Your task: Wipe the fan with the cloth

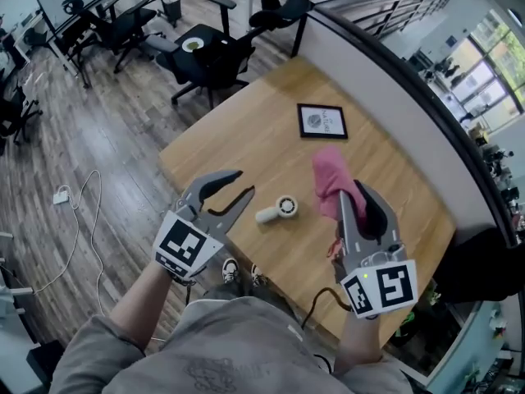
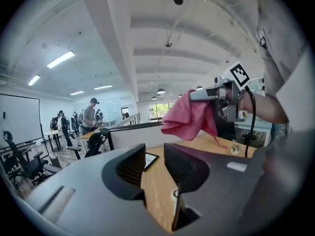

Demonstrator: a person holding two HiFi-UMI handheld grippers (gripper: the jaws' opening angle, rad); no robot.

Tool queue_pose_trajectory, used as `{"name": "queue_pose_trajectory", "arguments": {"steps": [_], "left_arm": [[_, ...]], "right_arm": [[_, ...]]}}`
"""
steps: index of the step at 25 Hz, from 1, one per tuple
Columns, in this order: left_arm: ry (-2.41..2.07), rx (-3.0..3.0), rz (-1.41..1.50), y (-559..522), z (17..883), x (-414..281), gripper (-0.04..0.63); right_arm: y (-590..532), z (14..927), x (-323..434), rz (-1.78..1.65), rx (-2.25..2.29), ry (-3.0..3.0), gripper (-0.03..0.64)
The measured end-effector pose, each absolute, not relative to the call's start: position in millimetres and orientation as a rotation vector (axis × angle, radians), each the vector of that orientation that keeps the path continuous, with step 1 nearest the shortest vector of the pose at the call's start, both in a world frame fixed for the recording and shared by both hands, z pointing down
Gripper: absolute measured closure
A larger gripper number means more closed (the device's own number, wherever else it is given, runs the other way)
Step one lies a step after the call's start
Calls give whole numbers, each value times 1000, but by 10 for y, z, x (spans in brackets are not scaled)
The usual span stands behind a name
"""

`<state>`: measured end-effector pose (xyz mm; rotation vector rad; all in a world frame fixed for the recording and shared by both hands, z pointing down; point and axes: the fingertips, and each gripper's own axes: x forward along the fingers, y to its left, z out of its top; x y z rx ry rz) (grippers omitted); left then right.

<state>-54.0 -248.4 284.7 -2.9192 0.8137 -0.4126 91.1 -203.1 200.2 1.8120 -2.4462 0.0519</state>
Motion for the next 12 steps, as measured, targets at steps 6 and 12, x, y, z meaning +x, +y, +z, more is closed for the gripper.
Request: {"name": "queue_pose_trajectory", "arguments": {"steps": [6,12], "left_arm": [[873,-2870,-339,-2403,2424,-659,514],[896,-2861,-354,-2291,2229,-737,537]], "right_arm": [[-1824,1711,899,-25,1849,-2460,545],[-1661,1580,862,-48,1867,-2466,546]]}}
